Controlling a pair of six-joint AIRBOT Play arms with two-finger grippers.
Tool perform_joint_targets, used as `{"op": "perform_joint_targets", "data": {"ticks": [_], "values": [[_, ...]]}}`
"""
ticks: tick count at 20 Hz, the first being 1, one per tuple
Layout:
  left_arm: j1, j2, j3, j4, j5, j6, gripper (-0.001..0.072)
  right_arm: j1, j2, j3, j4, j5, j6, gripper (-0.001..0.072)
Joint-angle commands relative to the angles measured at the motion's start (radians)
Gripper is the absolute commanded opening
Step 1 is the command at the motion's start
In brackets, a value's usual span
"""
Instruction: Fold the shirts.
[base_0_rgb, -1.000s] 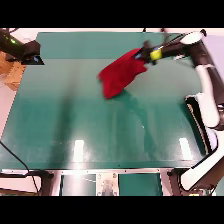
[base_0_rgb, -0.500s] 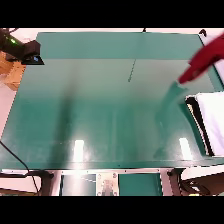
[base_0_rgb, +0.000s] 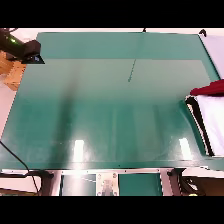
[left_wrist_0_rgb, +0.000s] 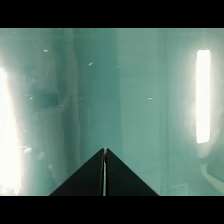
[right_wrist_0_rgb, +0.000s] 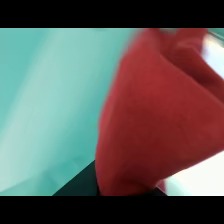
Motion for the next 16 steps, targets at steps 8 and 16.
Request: {"op": "perform_joint_targets", "data": {"ticks": [8,16], "values": [[0.0,0.001,0.0,-0.022,-0.018,0.018,0.0028,-0.023,0.159,-0.552,-0.611,0.037,0.045,0.0018],[0.0,0.001,0.0,-0.022,-0.014,0.018,0.0028,-0.034,0.143,-0.732,-0.605,-0.043,0.037,0.0659]]}}
